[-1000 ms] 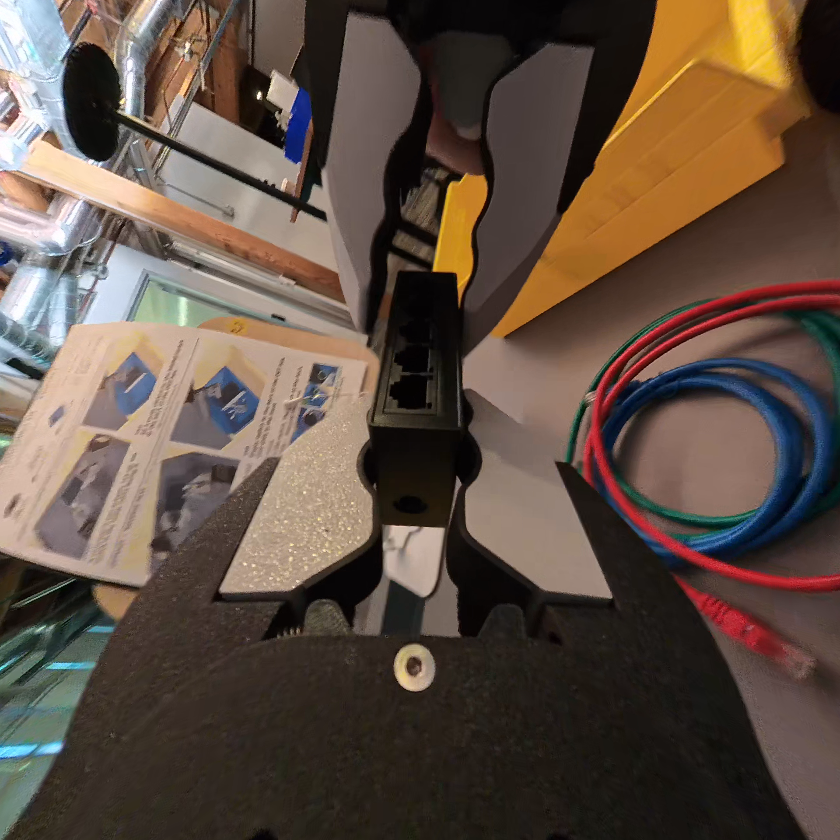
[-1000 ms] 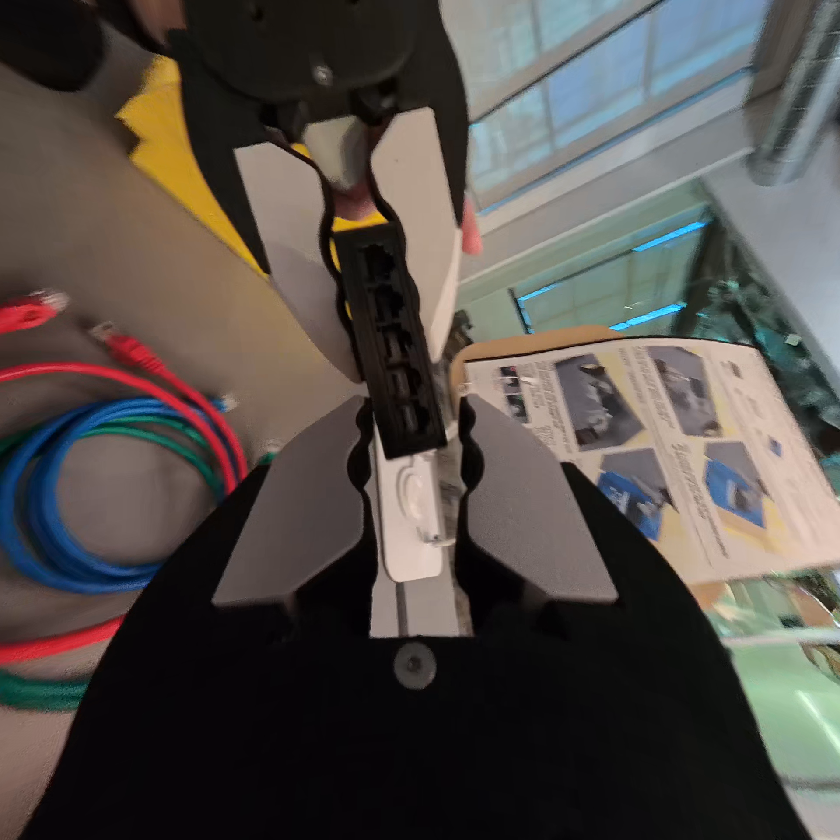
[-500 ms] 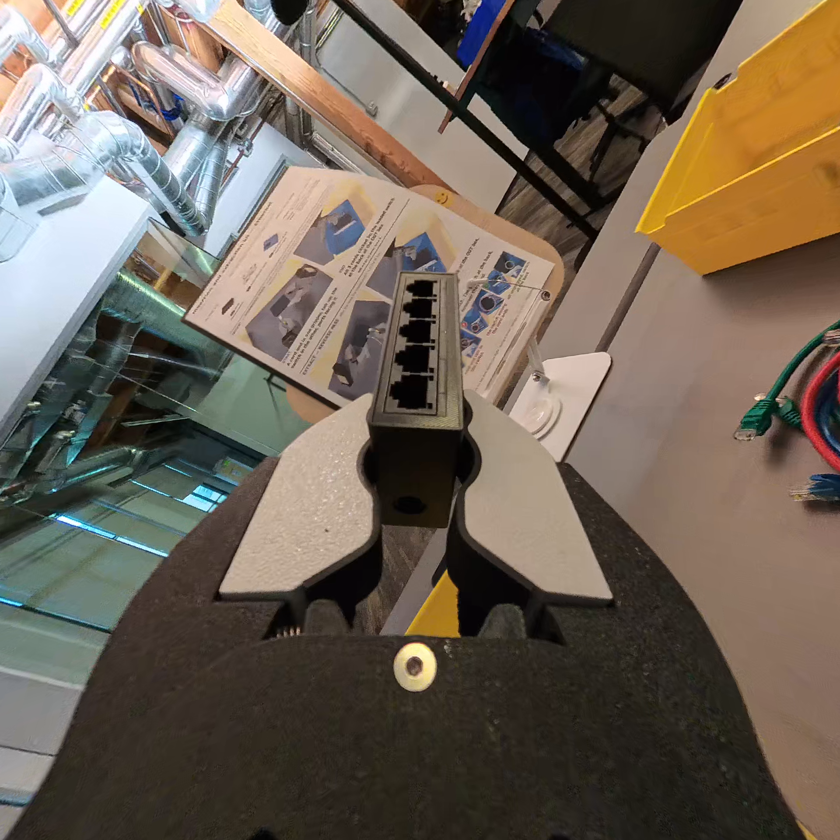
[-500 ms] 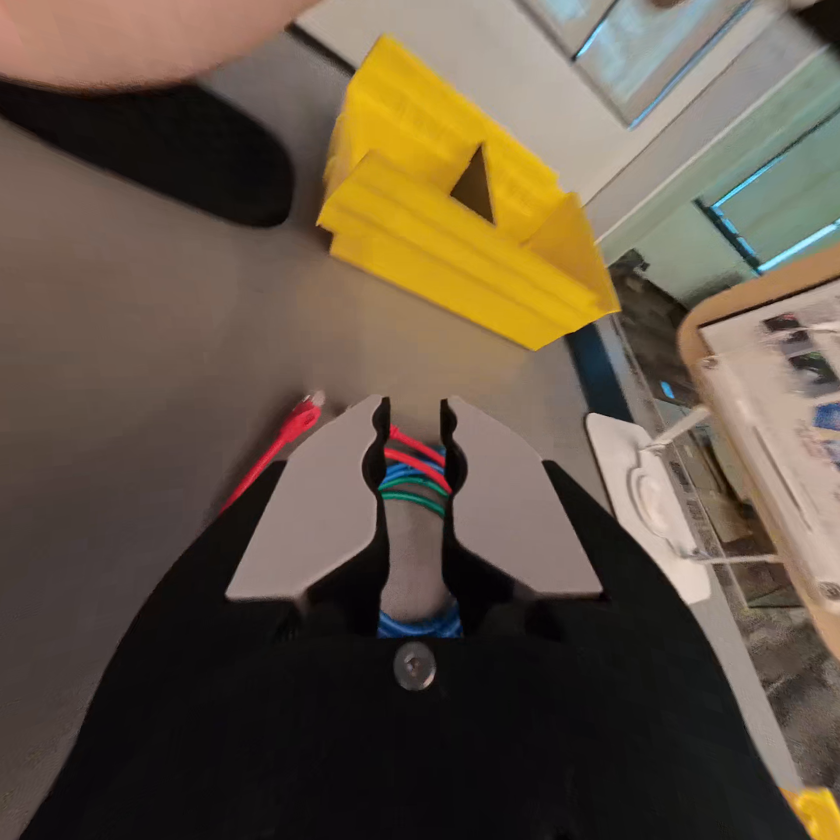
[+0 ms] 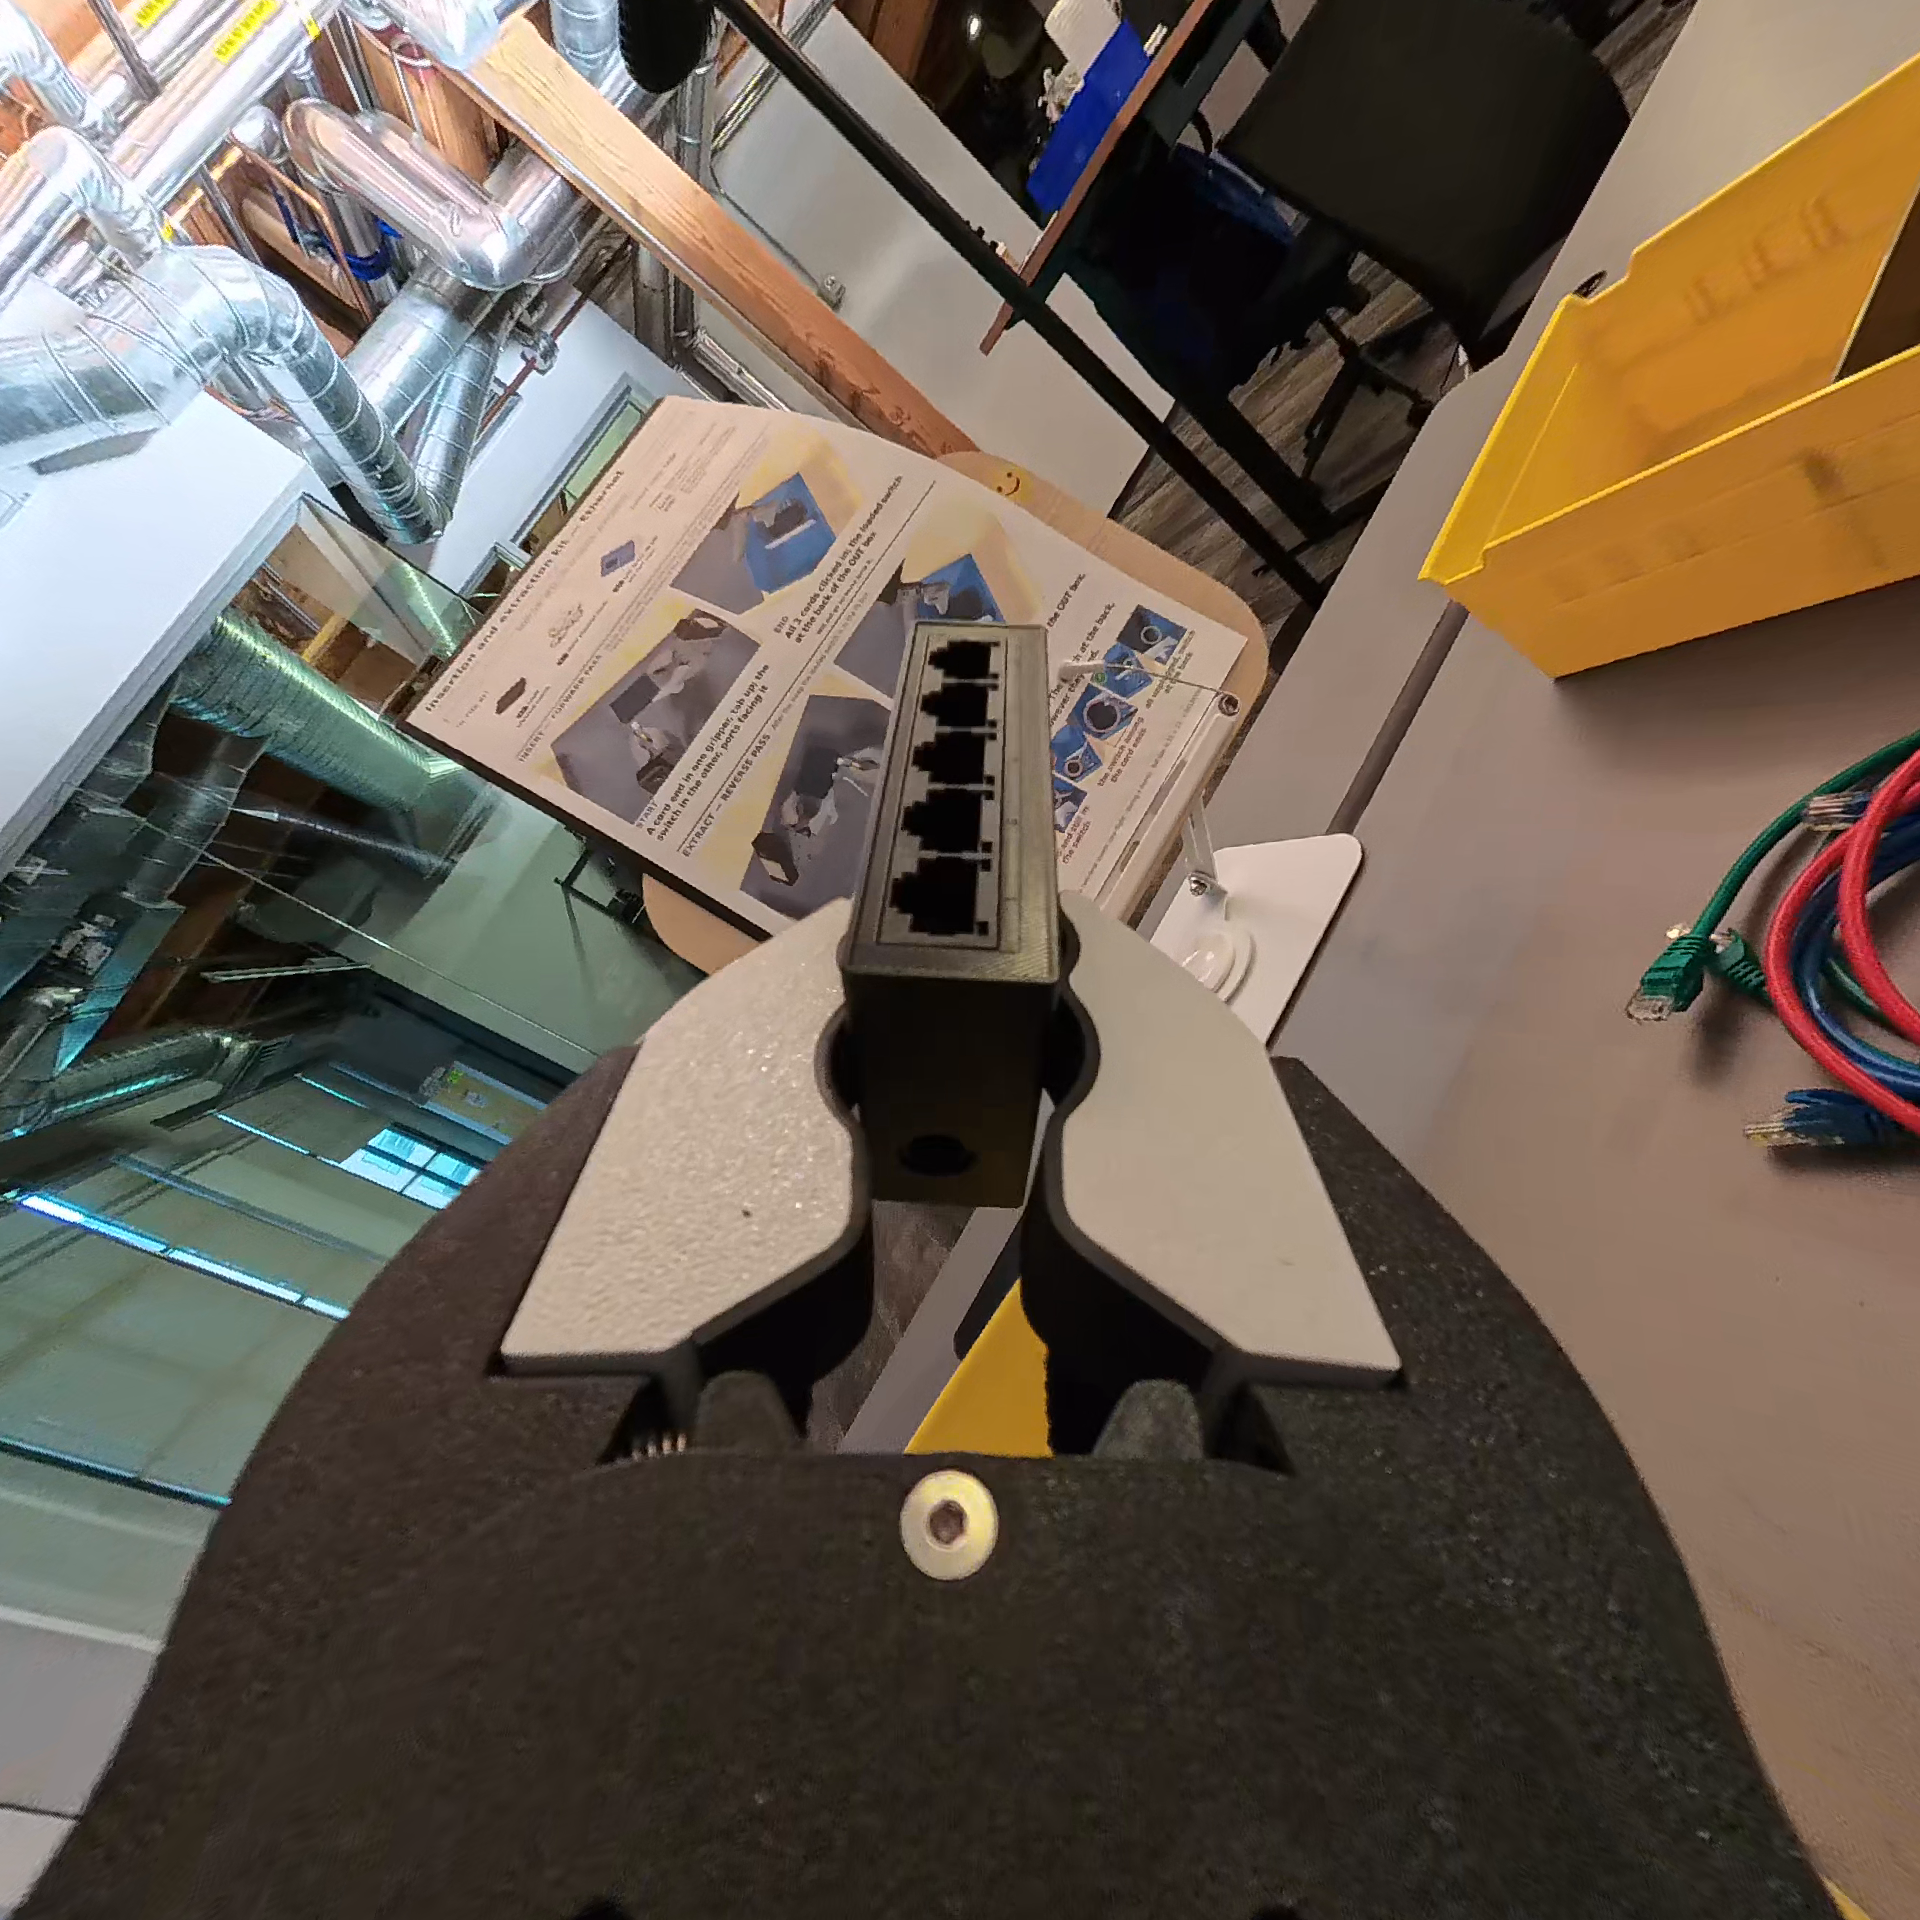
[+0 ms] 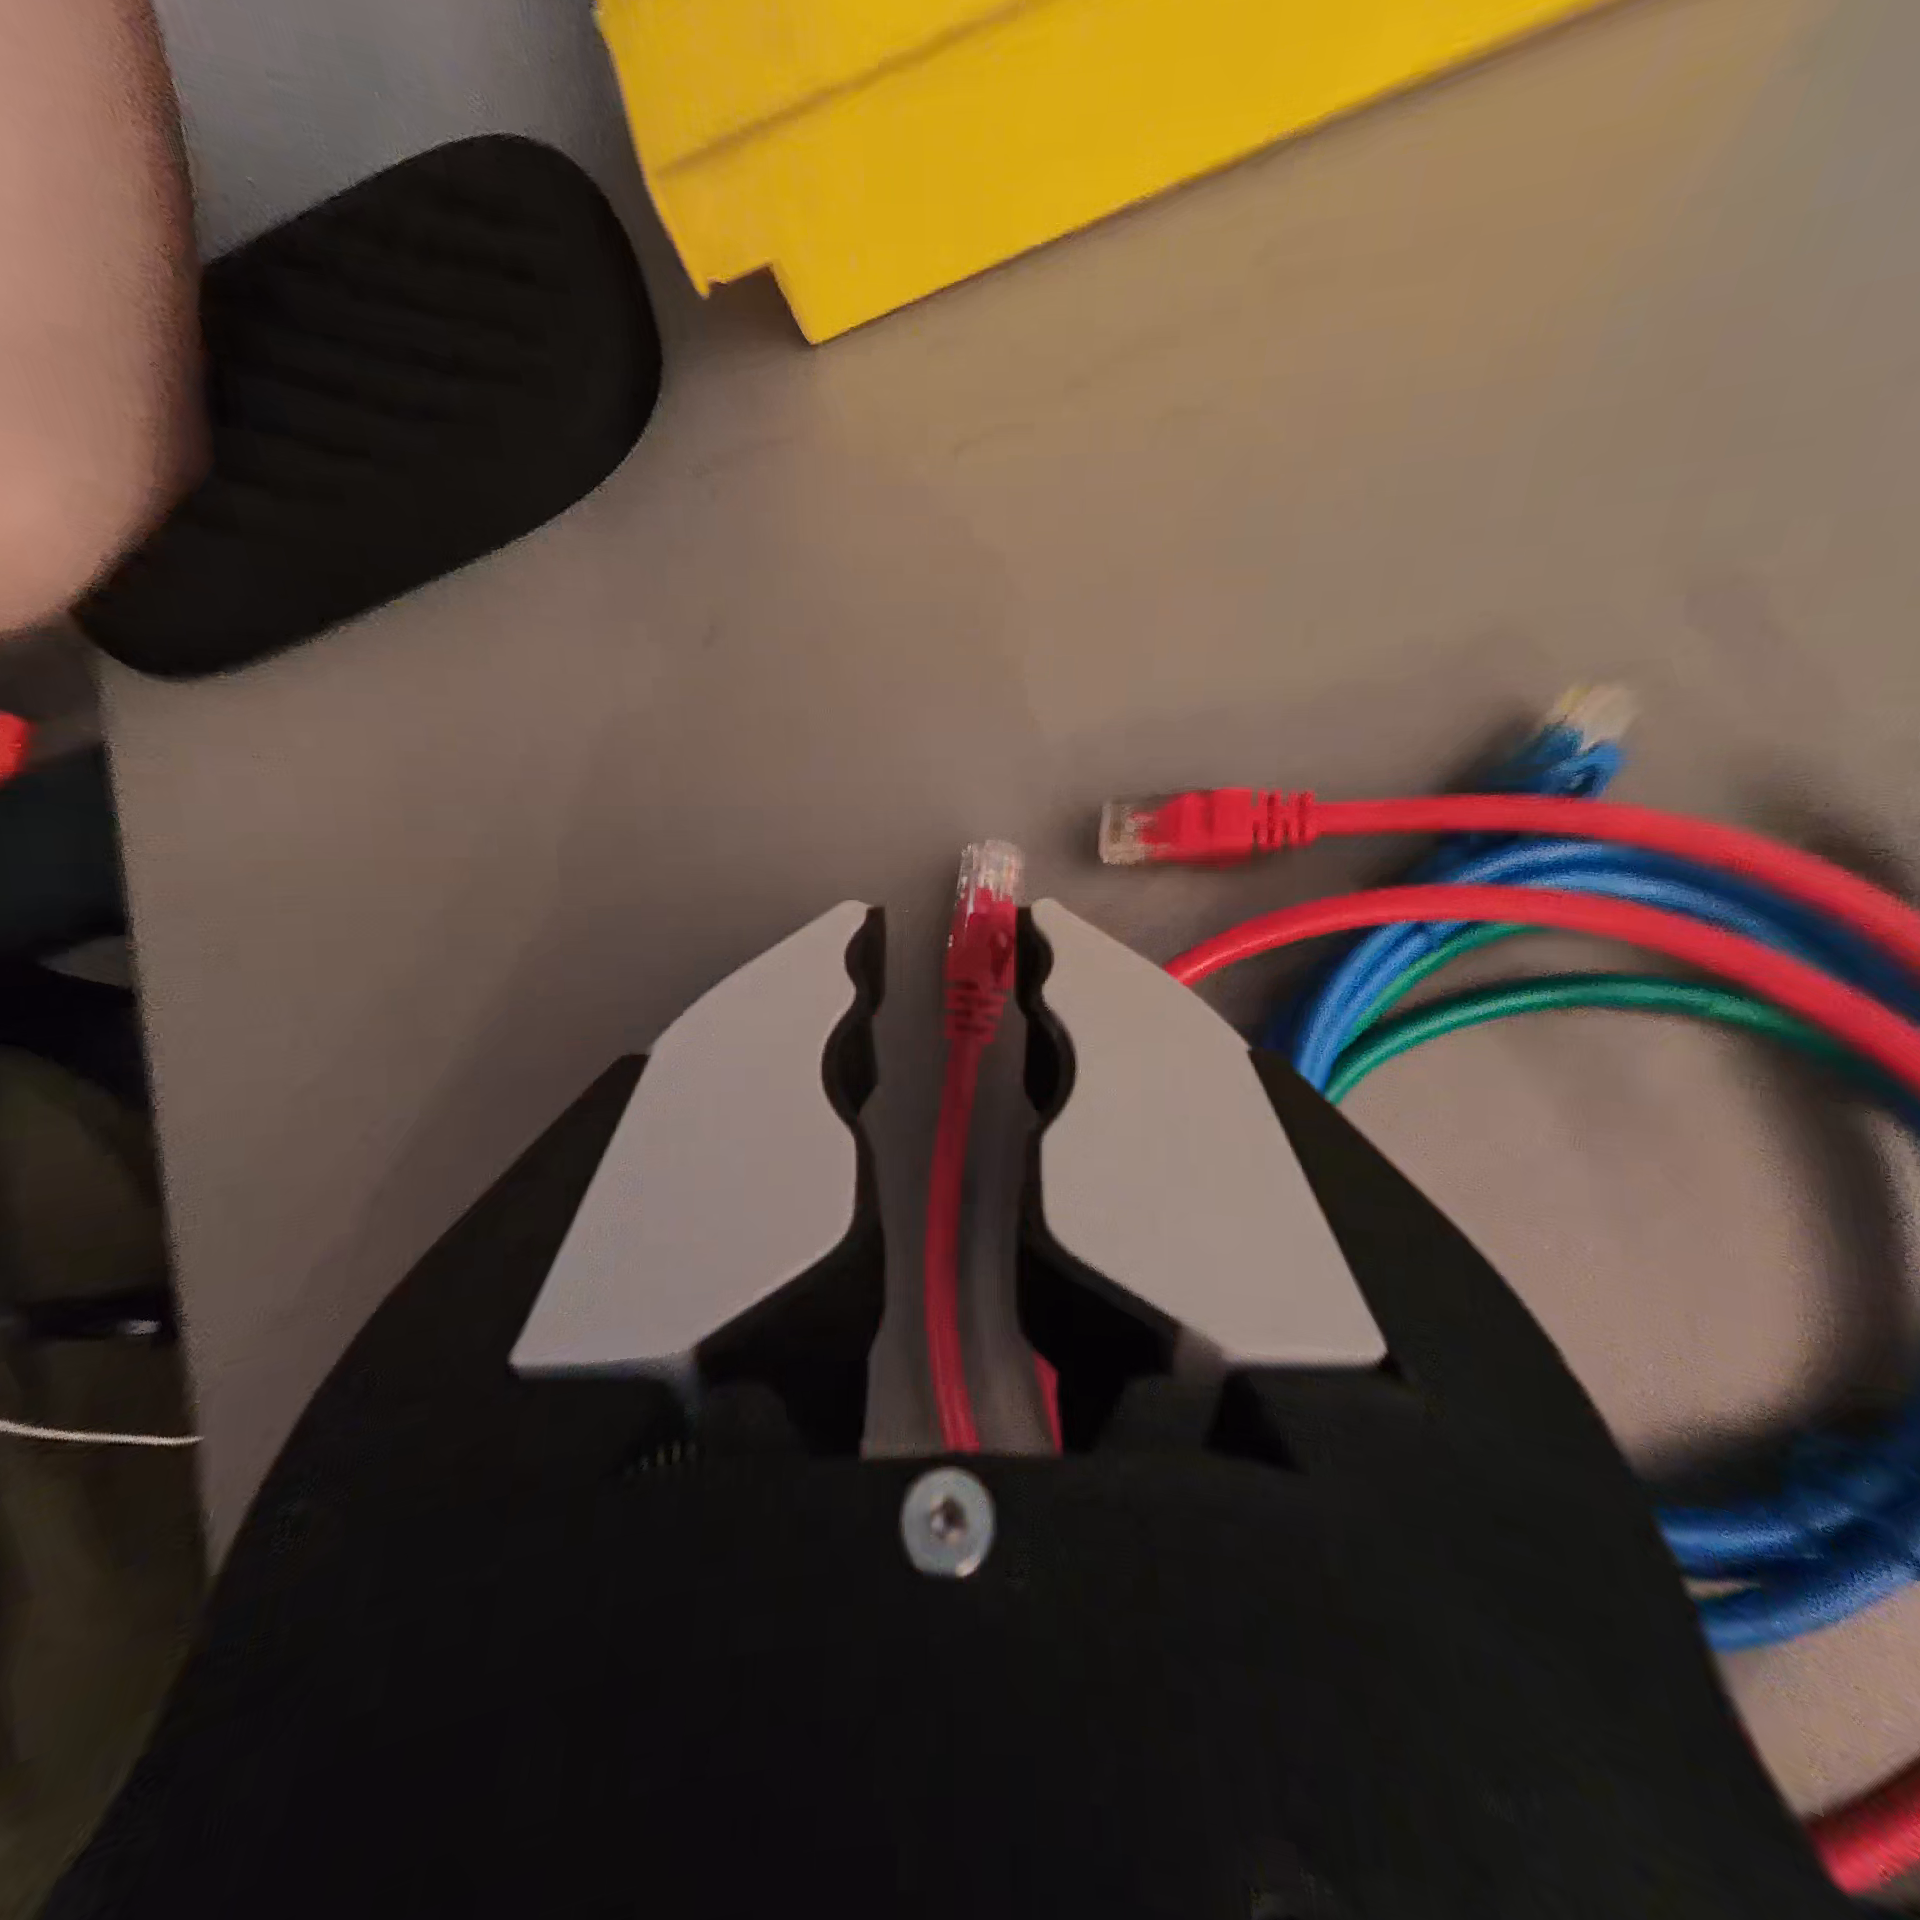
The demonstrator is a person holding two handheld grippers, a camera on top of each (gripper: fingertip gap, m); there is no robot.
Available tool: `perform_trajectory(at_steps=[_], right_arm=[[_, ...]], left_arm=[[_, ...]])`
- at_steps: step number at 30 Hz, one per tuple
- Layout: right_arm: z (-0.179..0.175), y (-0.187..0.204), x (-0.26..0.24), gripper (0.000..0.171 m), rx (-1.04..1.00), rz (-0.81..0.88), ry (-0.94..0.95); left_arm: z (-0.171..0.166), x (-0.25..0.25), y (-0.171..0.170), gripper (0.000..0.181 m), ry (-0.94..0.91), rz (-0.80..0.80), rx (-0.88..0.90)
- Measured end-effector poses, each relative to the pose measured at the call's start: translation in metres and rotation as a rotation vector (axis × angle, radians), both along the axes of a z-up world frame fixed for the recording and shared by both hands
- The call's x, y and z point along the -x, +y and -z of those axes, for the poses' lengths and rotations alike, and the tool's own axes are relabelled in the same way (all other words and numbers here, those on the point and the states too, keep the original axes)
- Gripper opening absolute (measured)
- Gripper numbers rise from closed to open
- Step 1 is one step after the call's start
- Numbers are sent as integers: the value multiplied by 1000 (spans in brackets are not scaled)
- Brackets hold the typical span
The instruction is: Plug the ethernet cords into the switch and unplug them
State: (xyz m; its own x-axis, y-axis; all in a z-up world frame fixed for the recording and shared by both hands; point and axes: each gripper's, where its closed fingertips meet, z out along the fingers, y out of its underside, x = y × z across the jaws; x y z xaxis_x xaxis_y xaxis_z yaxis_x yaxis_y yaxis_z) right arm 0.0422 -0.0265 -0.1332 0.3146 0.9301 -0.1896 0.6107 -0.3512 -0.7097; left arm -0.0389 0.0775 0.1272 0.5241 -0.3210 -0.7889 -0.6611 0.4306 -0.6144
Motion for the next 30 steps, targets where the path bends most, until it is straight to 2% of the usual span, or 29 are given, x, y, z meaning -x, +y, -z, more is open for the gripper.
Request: perform_trajectory(at_steps=[2,6,8,13,18,24,26,27,30], right_arm=[[8,3,-3,27,32,31,-36],[19,9,-8,23,-109,36,-134],[24,5,-9,25,-86,30,-170],[23,4,-9,22,-47,29,-142],[24,4,-9,21,-159,-5,-151],[22,3,-6,14,-174,-16,-76],[4,11,-4,14,-235,0,0],[-17,16,-3,13,-263,13,71],[-104,35,-13,13,-377,68,277]], left_arm=[[-1,-2,-2,29,-12,18,4],[-4,-3,-4,29,-23,39,-1],[-5,-2,-5,29,-24,36,-6],[-6,3,-4,29,-35,30,-3],[-5,4,-2,29,-31,25,0],[-1,-5,0,29,-13,44,-21],[1,-8,1,29,-8,54,-34],[3,-10,2,29,0,54,-35],[9,-14,6,29,39,40,-48]])
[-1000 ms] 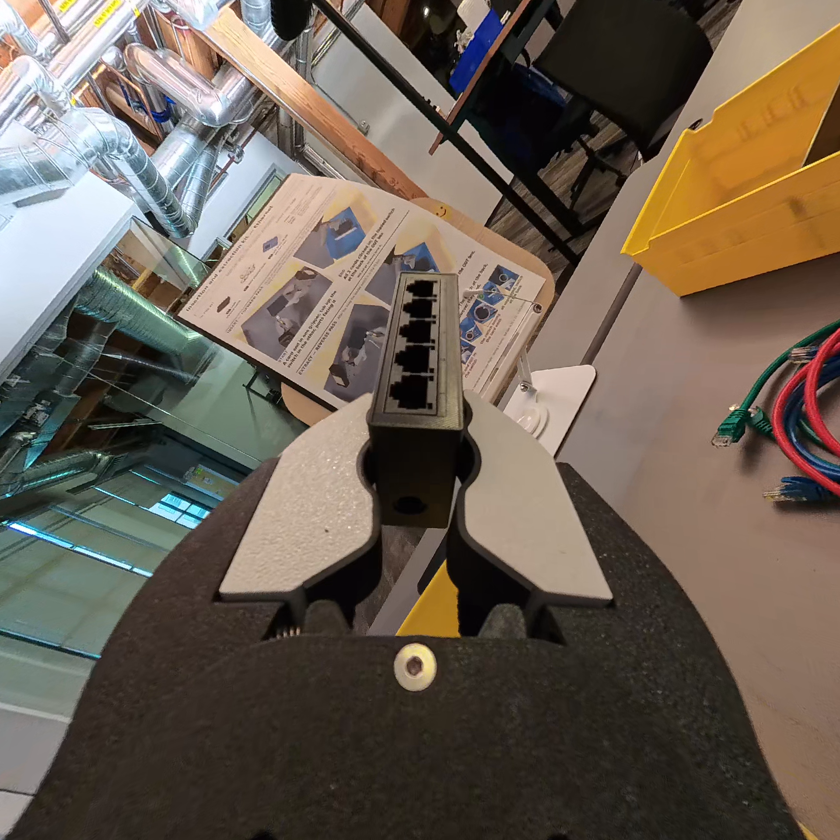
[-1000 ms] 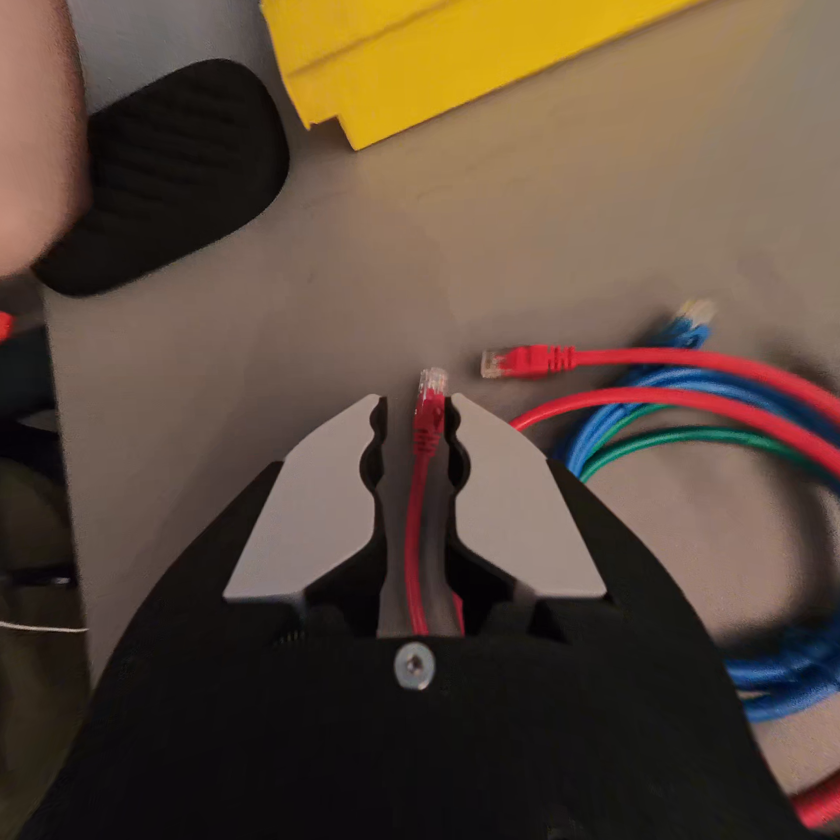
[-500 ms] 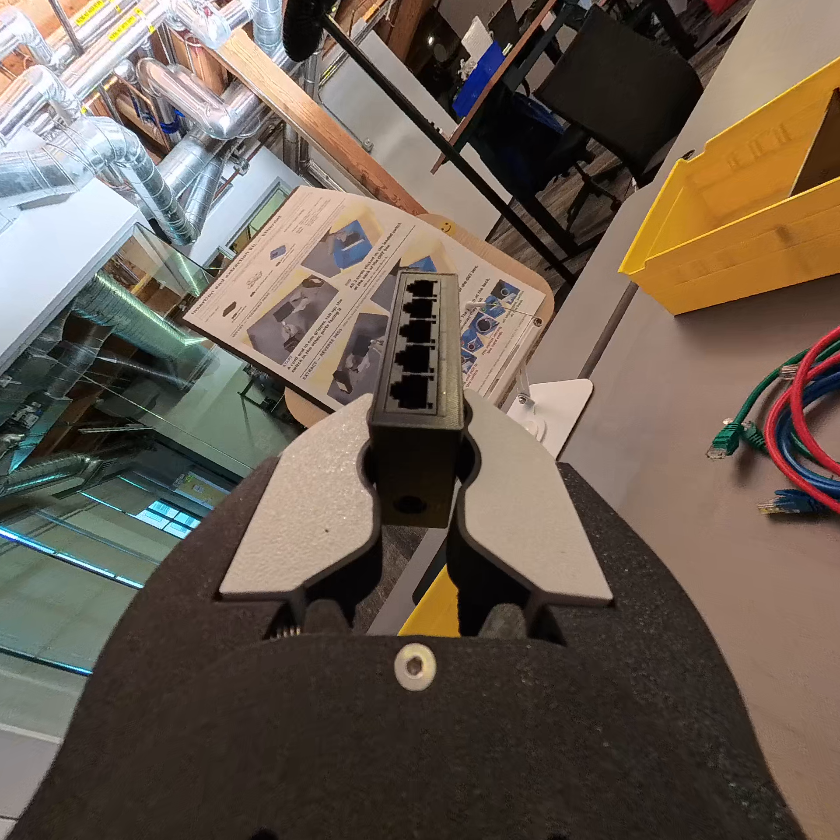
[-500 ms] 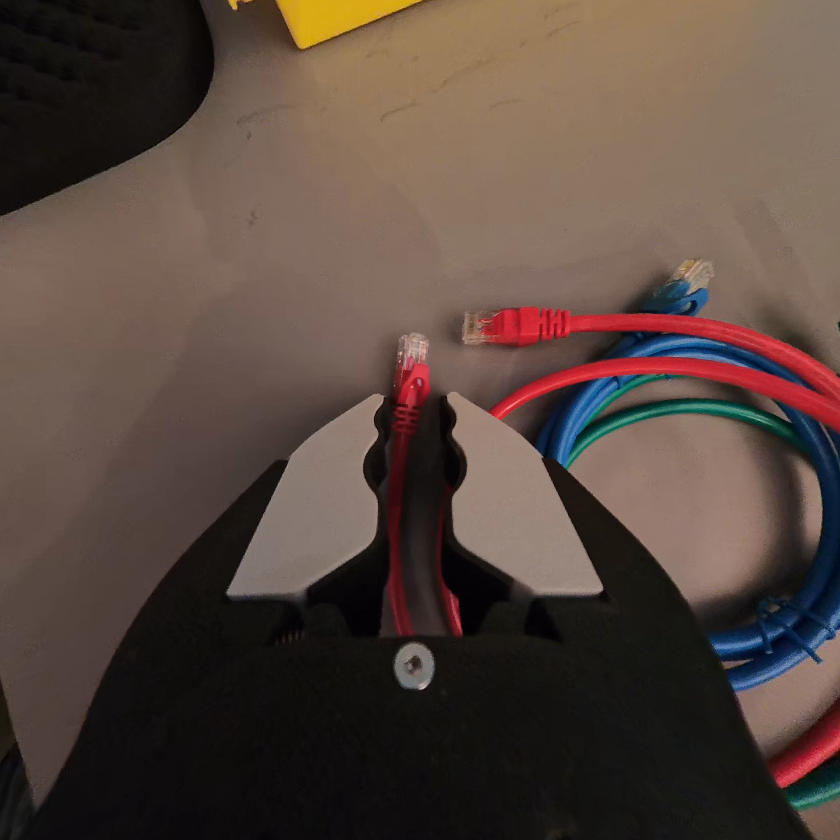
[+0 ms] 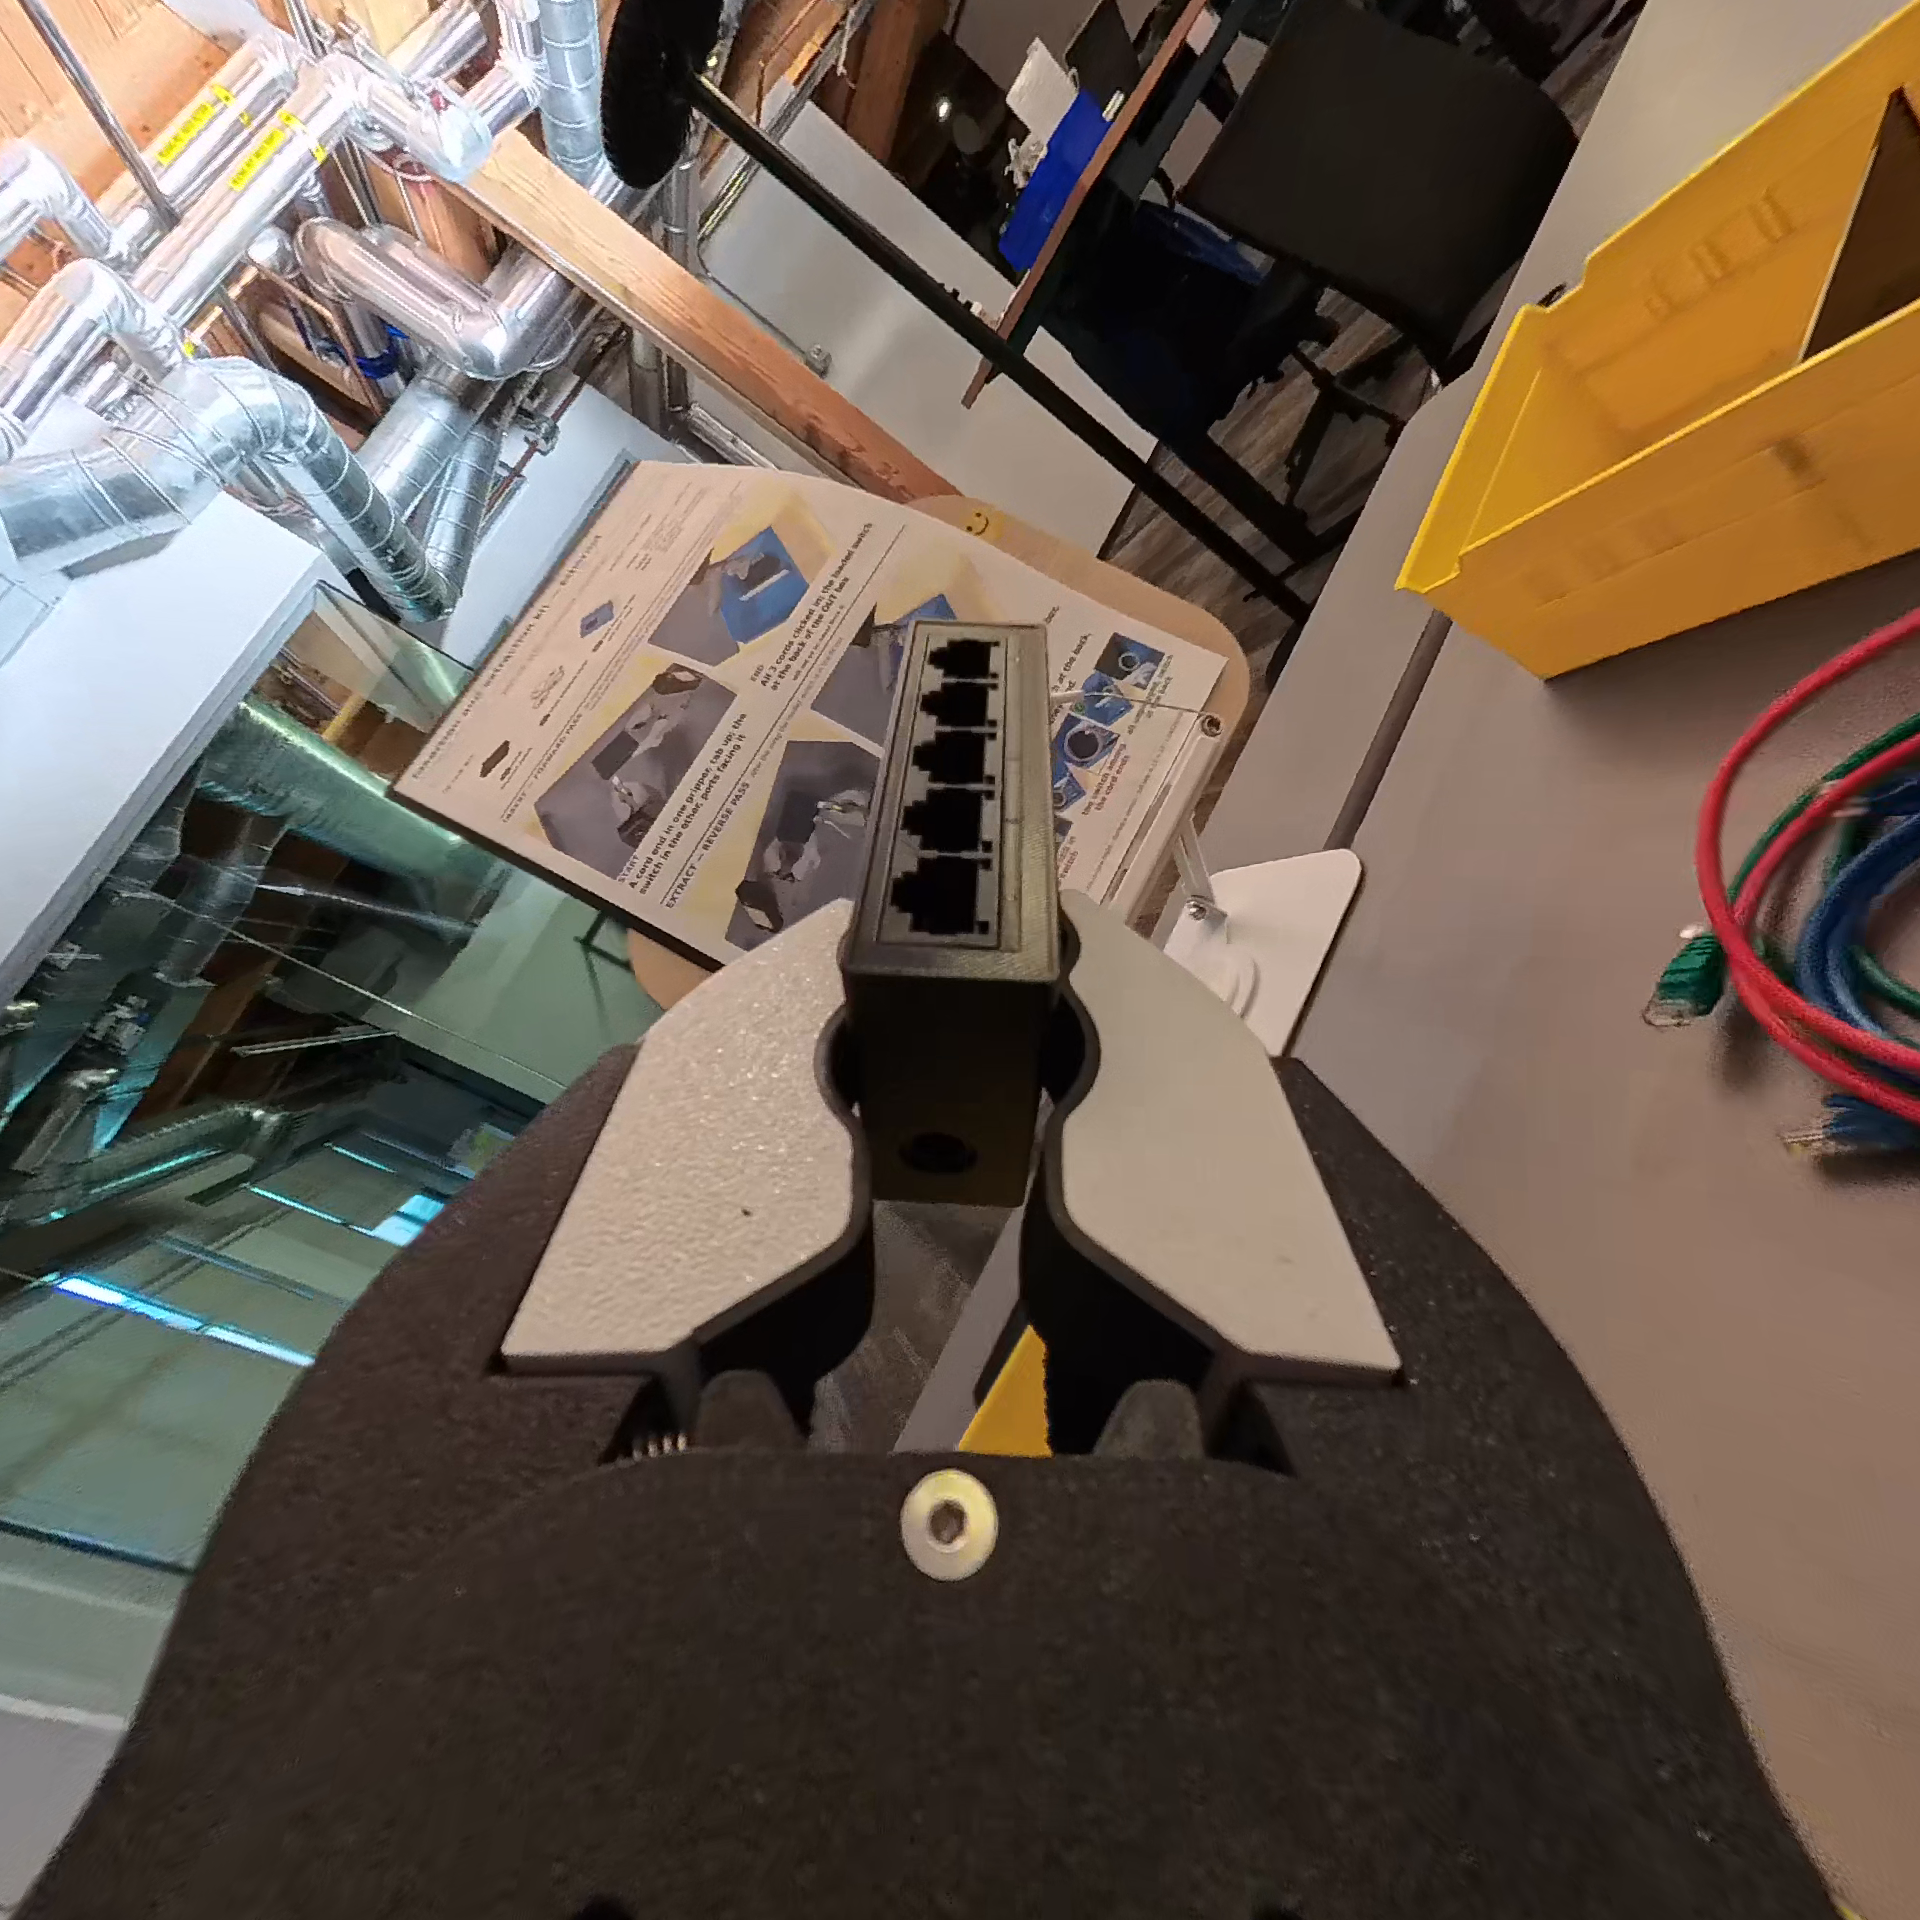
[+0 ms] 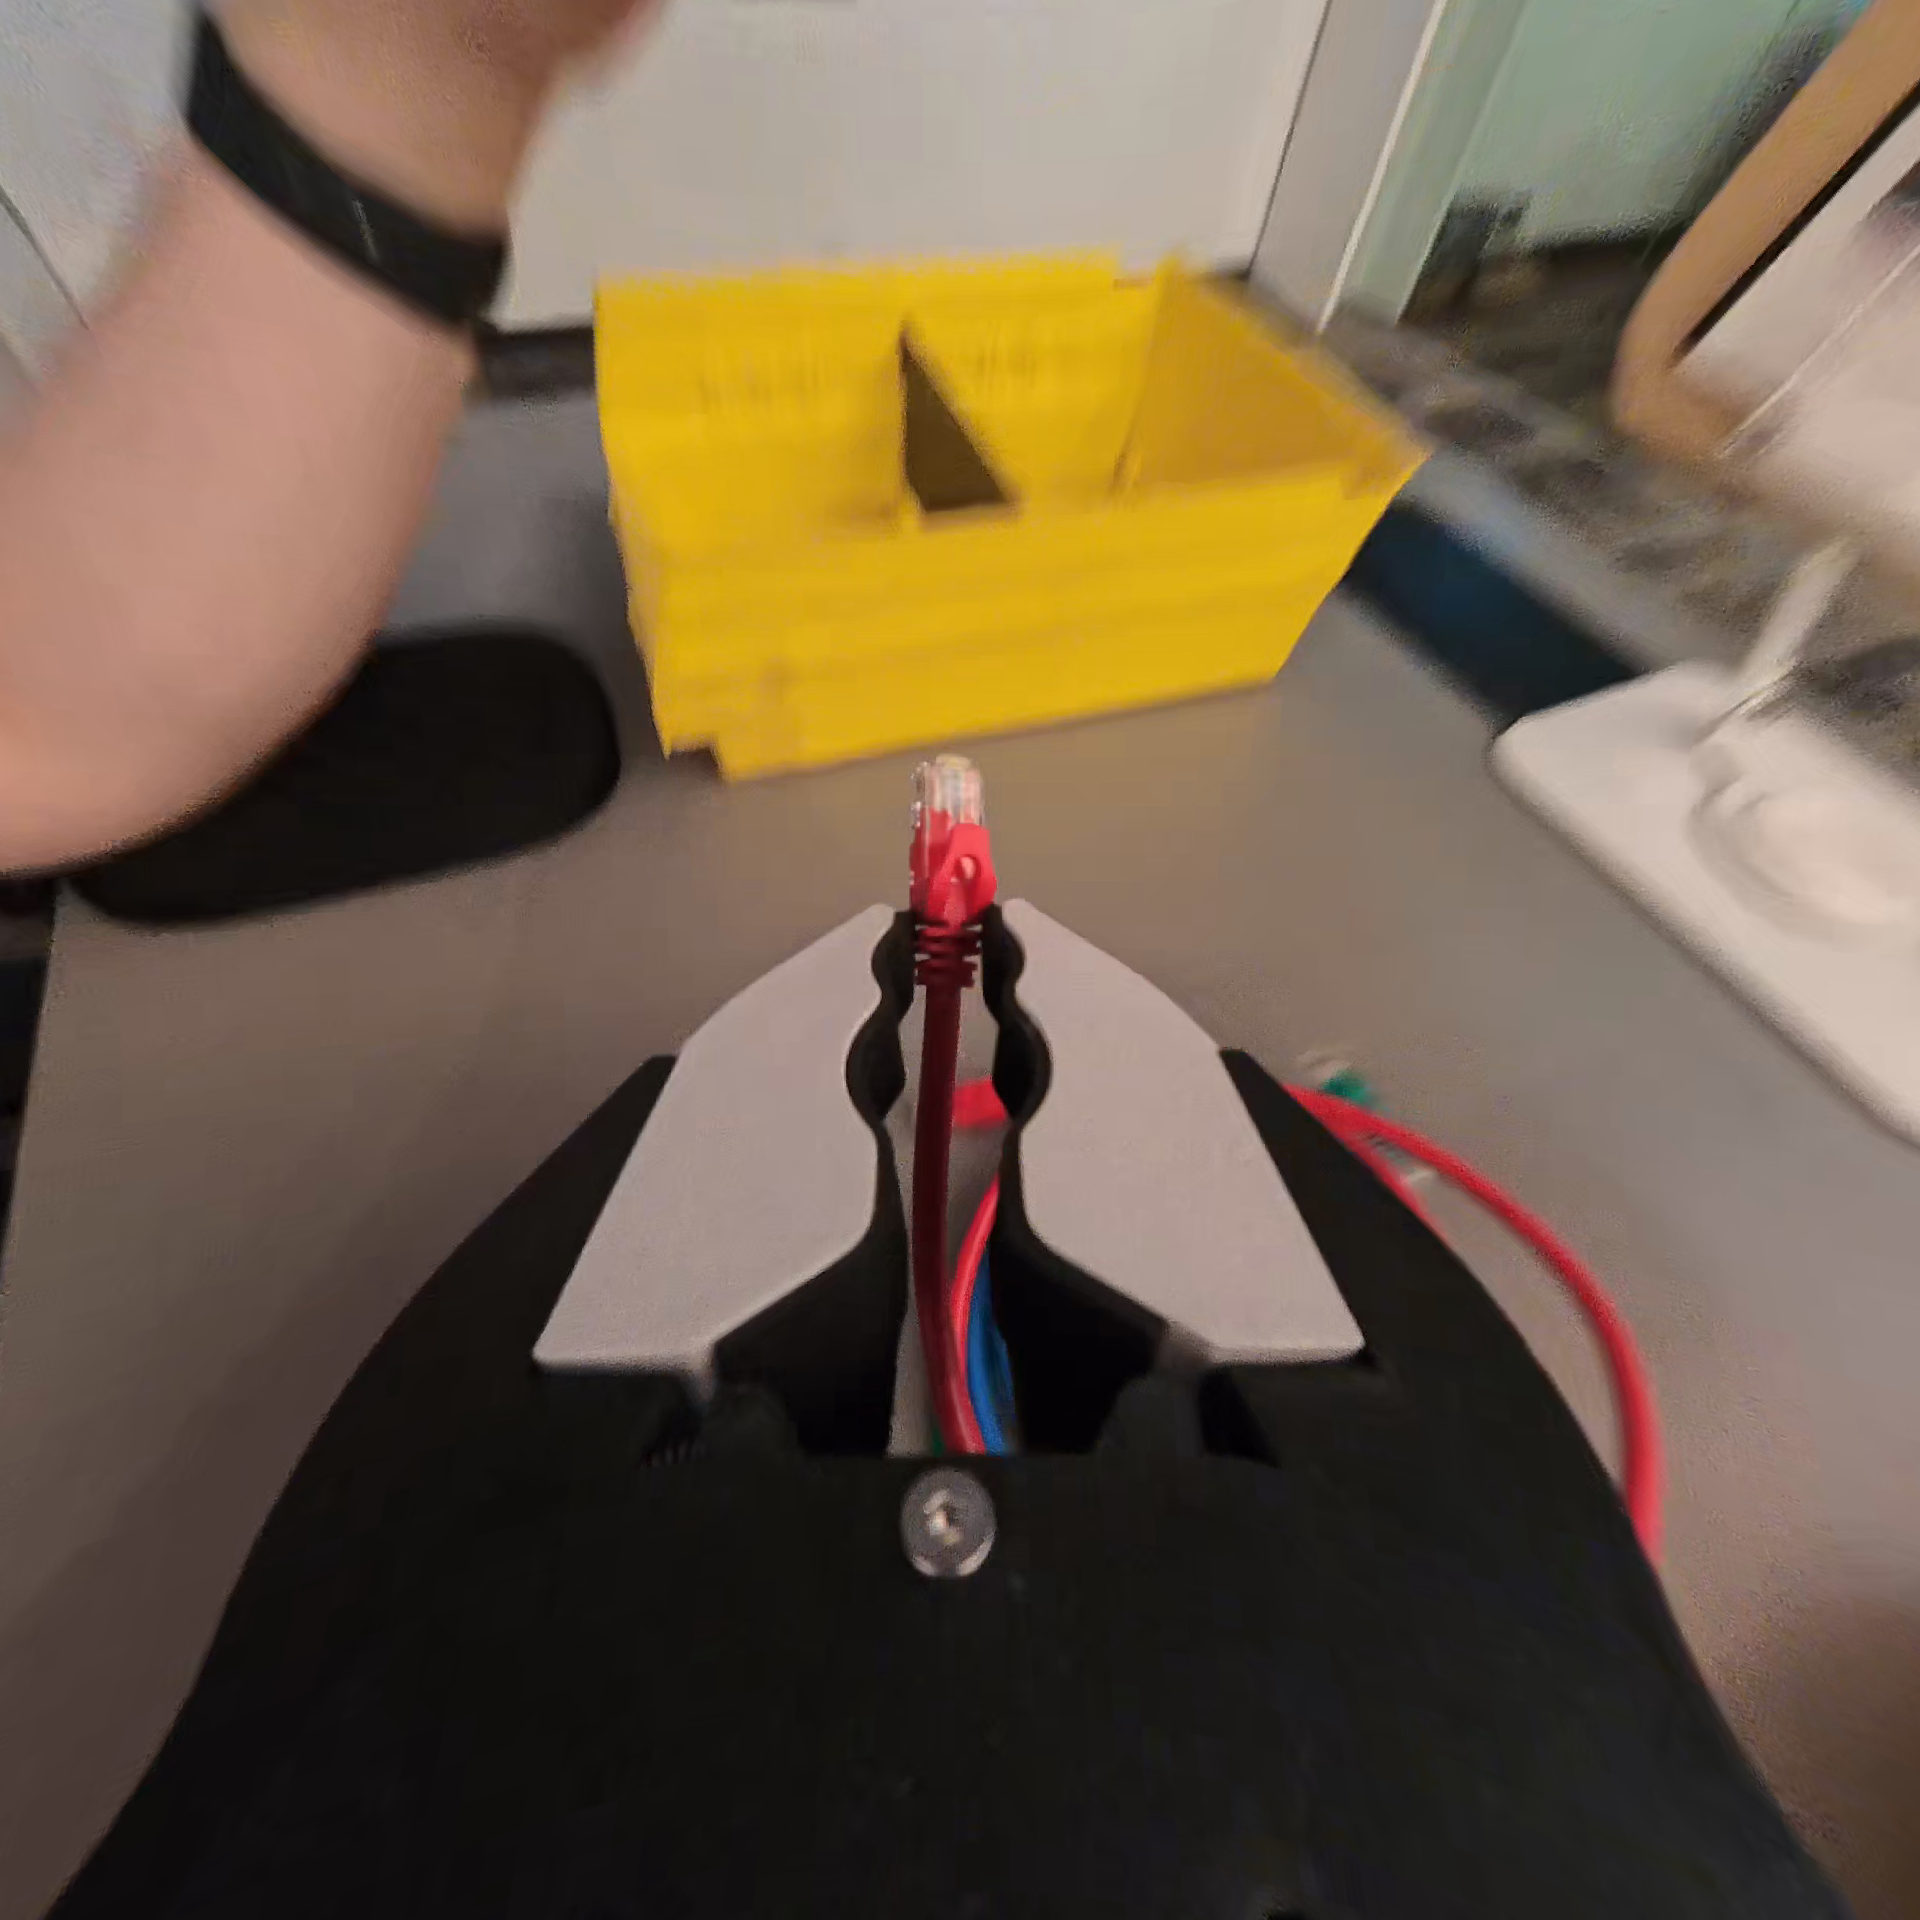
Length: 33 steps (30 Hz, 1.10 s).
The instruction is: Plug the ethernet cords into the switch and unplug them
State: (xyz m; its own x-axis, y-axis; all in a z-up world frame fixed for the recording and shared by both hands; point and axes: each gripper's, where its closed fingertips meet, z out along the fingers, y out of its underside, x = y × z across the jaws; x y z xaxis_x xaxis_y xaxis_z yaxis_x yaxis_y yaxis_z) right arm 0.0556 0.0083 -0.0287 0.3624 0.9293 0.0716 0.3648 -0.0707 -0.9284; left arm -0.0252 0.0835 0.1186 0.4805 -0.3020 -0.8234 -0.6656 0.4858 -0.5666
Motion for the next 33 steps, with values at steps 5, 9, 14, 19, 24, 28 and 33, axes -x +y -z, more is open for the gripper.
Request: perform_trajectory(at_steps=[5,9,14,19,24,28,33], right_arm=[[-103,27,-32,14,-225,97,-44],[-121,31,-28,14,-283,89,-186],[-104,47,-17,14,-245,70,-202],[-70,57,-17,14,-257,70,-352],[-72,58,-11,14,-211,70,-314],[-74,60,-14,14,-228,97,-326],[-71,64,-20,14,-200,126,-334]], left_arm=[[7,-10,7,29,80,-54,-63],[25,-17,22,29,264,-202,-120],[51,-39,31,29,392,-229,-140],[68,-47,38,29,466,-272,-124],[74,-47,42,29,509,-310,-124],[74,-49,41,29,499,-297,-127],[72,-47,40,29,503,-298,-135]])
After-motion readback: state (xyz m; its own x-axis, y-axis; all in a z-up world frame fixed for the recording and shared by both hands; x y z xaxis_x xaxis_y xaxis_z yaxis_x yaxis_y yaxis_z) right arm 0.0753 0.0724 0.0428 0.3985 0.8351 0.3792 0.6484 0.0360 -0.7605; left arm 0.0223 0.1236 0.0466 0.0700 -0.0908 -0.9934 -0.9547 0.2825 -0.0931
